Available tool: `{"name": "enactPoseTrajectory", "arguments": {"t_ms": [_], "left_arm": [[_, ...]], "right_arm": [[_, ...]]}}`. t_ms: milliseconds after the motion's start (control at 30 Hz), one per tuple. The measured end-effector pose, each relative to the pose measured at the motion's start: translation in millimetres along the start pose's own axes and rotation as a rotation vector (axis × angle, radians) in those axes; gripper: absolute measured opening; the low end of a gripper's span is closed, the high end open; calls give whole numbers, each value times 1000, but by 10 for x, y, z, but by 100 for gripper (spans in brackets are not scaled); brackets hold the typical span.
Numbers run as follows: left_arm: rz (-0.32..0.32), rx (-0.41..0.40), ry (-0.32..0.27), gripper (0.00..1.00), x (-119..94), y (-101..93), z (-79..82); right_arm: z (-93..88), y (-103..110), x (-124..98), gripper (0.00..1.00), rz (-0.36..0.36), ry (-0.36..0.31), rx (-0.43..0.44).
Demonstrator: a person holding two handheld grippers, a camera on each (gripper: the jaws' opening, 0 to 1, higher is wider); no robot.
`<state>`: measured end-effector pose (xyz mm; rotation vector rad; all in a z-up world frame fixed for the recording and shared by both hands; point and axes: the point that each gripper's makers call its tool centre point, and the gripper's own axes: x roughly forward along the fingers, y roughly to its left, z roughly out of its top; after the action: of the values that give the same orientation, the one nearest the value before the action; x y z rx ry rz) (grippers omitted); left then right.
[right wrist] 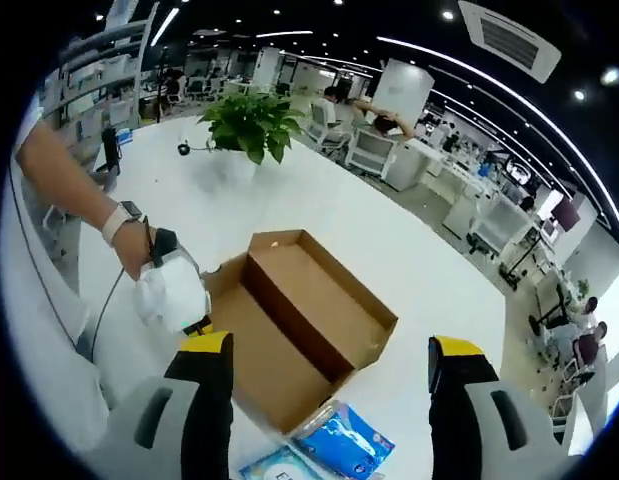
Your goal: Operate the shoe box by opening the lid, removing the specified soft item, and placing it in the target area until the item is outside and the box remains undamaged.
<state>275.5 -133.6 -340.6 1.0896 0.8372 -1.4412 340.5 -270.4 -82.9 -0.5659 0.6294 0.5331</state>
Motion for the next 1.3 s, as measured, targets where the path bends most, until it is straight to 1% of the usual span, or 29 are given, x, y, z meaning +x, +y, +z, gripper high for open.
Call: {"name": "enactPoseTrajectory", "arguments": {"t_ms": [33,100,200,333,467,567,733,833,900,967,1033,1100,1167,1233,1300], "left_arm": [[1,0,2,1,0,-2,1],[4,-1,2,1,1,1,-3],[2,-8,-1,1,6,9,-5],[1,-25,-8,1,2,14,-5],[2,-19,-2,1,-5,9,1],[-2,-8,-2,1,5,4,-4],[-9,-5,-4,1,19,4,-3],[-10,-2,-5,1,18,1,-3],[-7,-2,-1,1,17,-3,1],[-3,3,3,1,22,-10,1],[-2,-2,5,1,23,-7,-2],[-1,-4,7,1,17,-5,-3],[2,-2,6,1,16,-4,-4],[5,7,4,1,20,-2,-4],[6,-2,2,1,21,3,-4]], "right_arm": [[26,-45,59,81,5,2,-25],[135,-82,138,80,21,2,-66],[253,-175,333,80,54,-14,-94],[322,-261,554,79,86,0,-124],[377,-252,678,80,109,19,-159],[428,-224,746,80,124,14,-183],[496,-209,961,81,154,-4,-261],[501,-244,1077,81,162,10,-266],[485,-294,1150,81,165,34,-283],[496,-269,1170,80,176,34,-290],[487,-316,1238,79,179,42,-297],[480,-313,1263,77,188,56,-310],[467,-380,1344,74,192,70,-317],[446,-361,1360,74,207,92,-338],[422,-353,1390,74,220,116,-357]]}}
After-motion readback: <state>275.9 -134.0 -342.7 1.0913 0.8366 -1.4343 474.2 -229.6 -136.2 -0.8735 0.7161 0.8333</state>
